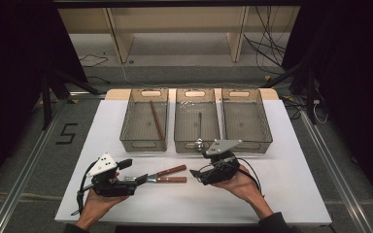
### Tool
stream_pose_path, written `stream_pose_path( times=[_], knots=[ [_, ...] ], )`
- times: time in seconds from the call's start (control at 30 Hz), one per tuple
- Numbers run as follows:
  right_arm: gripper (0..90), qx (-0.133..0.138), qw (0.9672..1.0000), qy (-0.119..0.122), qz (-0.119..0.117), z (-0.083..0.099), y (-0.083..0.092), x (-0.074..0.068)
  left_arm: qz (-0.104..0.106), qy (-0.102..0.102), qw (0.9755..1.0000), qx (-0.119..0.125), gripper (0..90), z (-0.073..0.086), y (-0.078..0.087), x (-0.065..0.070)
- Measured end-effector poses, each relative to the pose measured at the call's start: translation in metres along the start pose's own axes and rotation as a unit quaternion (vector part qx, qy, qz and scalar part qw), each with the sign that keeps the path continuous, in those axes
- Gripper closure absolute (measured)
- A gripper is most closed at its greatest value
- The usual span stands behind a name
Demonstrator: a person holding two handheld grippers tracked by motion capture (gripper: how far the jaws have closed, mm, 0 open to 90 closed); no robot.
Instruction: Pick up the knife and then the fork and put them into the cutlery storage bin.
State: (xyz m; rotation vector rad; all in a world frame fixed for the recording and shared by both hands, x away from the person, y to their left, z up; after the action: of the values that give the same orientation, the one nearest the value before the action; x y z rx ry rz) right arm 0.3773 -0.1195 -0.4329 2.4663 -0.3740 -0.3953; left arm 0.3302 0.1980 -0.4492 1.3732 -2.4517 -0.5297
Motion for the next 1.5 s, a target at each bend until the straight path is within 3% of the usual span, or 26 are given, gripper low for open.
stream_pose_path(
  times=[0.33, 0.57, 0.9, 1.03, 1.17, 1.33, 1.4, 1.43, 1.47, 1.5],
  knots=[
    [26.9, -0.063, 0.9976, 0.026, -0.013, -0.022, -0.032, 0.009, 0.000, -0.001, 1.0000, 0.005, 15.9, 0.003, 0.001, 0.000],
    [28.8, -0.109, 0.9924, 0.046, -0.035, -0.032, -0.056, 0.011, 0.001, 0.000, 0.9999, 0.011, 15.9, 0.004, 0.004, -0.001],
    [30.7, -0.170, 0.9815, 0.071, -0.051, -0.045, -0.087, 0.012, 0.002, -0.006, 0.9999, 0.008, 15.9, 0.006, 0.005, 0.001],
    [32.0, -0.183, 0.9787, 0.075, -0.054, -0.046, -0.096, 0.015, 0.000, -0.003, 0.9999, 0.014, 15.9, 0.006, 0.006, 0.001],
    [34.9, -0.208, 0.9732, 0.081, -0.057, -0.046, -0.102, 0.016, 0.001, -0.003, 0.9998, 0.018, 15.9, 0.006, 0.007, 0.001],
    [37.0, -0.217, 0.9702, 0.089, -0.063, -0.045, -0.111, 0.018, 0.000, -0.003, 0.9999, 0.016, 15.9, 0.006, 0.007, 0.001],
    [39.0, -0.230, 0.9669, 0.090, -0.065, -0.045, -0.113, 0.019, -0.001, -0.004, 0.9999, 0.015, 15.9, 0.006, 0.007, 0.000],
    [39.2, -0.226, 0.9678, 0.089, -0.065, -0.045, -0.115, 0.019, -0.001, -0.003, 0.9999, 0.014, 15.9, 0.006, 0.006, 0.000],
    [39.3, -0.230, 0.9666, 0.091, -0.067, -0.045, -0.116, 0.019, 0.000, -0.003, 0.9999, 0.014, 15.9, 0.006, 0.006, 0.000],
    [40.1, -0.236, 0.9657, 0.083, -0.069, -0.046, -0.116, 0.019, -0.001, -0.003, 0.9999, 0.013, 15.9, 0.006, 0.006, 0.000]
  ],
)
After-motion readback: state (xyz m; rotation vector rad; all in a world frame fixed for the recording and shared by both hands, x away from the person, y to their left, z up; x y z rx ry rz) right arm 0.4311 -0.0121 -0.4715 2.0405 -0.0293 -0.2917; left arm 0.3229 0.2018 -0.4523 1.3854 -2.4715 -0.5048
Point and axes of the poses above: each handheld gripper's, and its own axes: y roughly backward along the jaws, z roughly out of its underside, x roughly to its right, the point moved 2 cm from there along -y, roughly forward along the jaws, and after that the axes turned 14 degrees about -z, right-handed, at the moved point
